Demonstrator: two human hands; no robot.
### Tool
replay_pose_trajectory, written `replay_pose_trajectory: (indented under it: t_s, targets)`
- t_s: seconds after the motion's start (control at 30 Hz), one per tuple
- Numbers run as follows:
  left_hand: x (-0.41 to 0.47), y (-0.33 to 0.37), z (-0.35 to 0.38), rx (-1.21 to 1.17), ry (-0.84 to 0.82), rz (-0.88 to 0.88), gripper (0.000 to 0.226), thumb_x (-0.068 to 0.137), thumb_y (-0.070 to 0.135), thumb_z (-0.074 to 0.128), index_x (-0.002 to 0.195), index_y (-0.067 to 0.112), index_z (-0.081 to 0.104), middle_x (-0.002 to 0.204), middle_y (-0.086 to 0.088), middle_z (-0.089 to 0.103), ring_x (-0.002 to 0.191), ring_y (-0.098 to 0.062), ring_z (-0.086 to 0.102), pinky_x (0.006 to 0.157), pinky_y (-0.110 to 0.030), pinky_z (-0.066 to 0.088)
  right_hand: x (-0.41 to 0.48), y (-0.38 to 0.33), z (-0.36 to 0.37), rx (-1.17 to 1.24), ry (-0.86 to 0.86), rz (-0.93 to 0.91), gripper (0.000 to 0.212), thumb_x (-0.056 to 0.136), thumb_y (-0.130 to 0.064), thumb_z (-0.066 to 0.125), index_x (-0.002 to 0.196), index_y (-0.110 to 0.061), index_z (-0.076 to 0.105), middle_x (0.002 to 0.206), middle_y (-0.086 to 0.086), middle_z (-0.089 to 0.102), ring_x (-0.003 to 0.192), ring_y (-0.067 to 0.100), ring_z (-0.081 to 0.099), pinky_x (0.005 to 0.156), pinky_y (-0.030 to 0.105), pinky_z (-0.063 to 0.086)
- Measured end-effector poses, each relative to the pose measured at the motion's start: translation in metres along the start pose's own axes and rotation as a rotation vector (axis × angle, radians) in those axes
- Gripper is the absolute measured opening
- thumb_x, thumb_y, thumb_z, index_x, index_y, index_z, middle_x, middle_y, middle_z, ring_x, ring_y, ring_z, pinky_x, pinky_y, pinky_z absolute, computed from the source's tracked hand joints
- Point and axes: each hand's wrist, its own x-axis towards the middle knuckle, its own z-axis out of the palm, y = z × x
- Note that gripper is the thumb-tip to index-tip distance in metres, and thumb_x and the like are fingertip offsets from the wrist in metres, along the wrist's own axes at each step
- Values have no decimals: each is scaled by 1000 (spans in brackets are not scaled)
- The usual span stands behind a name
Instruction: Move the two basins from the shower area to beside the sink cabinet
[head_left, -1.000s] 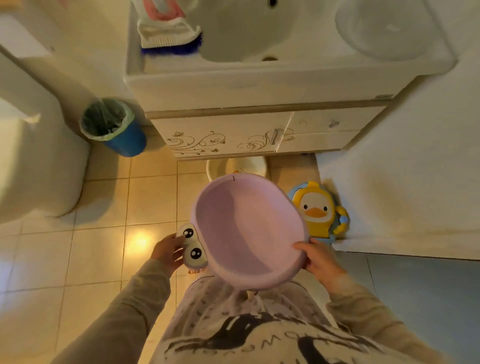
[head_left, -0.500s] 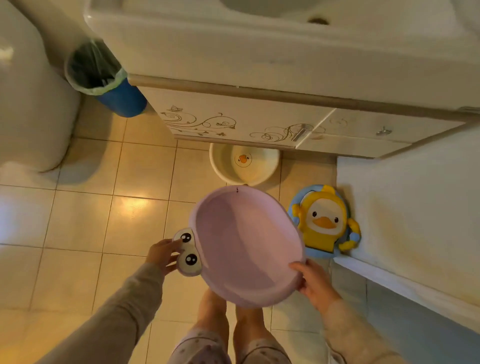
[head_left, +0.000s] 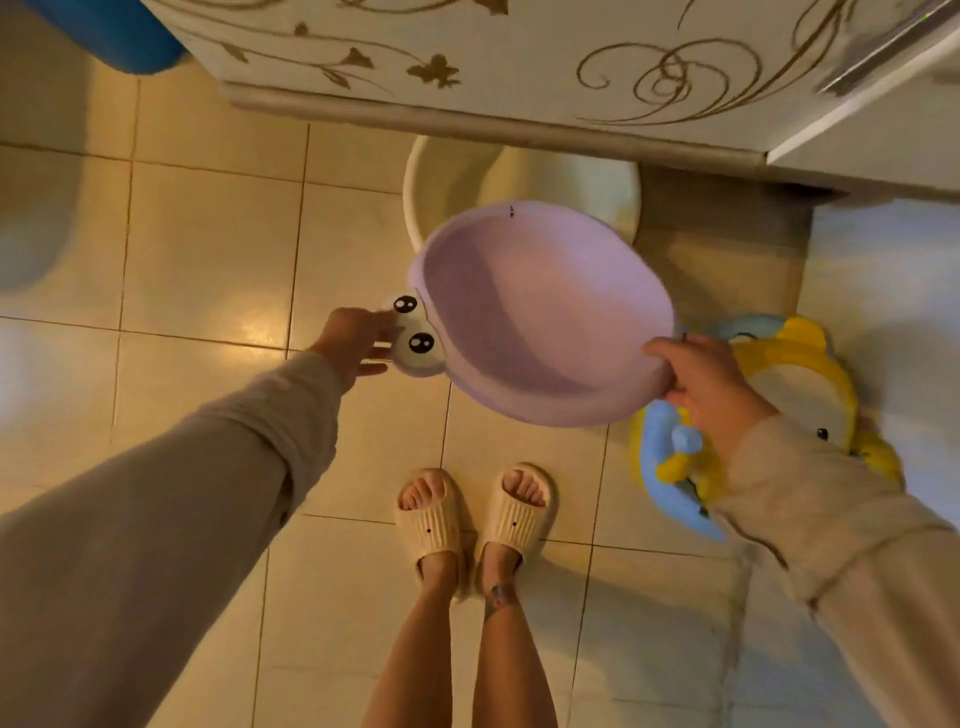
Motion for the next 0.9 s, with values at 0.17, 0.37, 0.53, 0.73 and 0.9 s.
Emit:
replay_pose_trajectory:
  t_s: [0.17, 0.37, 0.53, 0.73, 0.9]
  targets:
    - [83, 28, 15, 46, -2, 121, 30, 89, 18, 52, 116, 5, 57, 102, -10, 61, 95, -24, 57, 76, -33, 46, 85, -27, 40, 50, 17, -127, 27, 82, -4, 63, 66, -15, 44, 74, 3, 53, 68, 15, 51, 60, 31, 46]
    - [169, 54, 30, 148, 235, 372, 30, 86, 23, 54, 113, 12, 61, 95, -3, 56, 90, -20, 49, 64, -27, 40, 163, -30, 81, 124, 52, -283, 15, 82, -8, 64, 78, -15, 51, 106, 11, 59, 97, 24, 56, 80, 41, 50]
    - [212, 43, 36, 128, 111, 480, 52, 89, 32, 55, 139, 27, 43, 114, 11, 49, 95, -4, 46, 70, -18, 34, 198, -13, 102, -72, 221, -465, 41, 78, -18, 69, 115, -1, 63, 120, 18, 65, 98, 22, 60, 83, 29, 47]
    - [233, 26, 37, 109, 10, 493, 63, 90, 35, 54, 146, 40, 23, 129, 16, 45, 113, -7, 38, 88, -34, 31, 212, -11, 110, -206, 343, -474, 50, 77, -28, 68, 122, -8, 62, 139, 7, 51, 123, 28, 53, 100, 32, 43]
    - [235, 26, 47, 322, 187, 512, 65, 89, 42, 51, 146, 33, 22, 141, 2, 49, 119, -23, 49, 88, -37, 43, 205, -11, 107, -362, 392, -504, 62, 82, -20, 64, 141, -14, 46, 149, 6, 38, 132, 29, 44, 107, 36, 36]
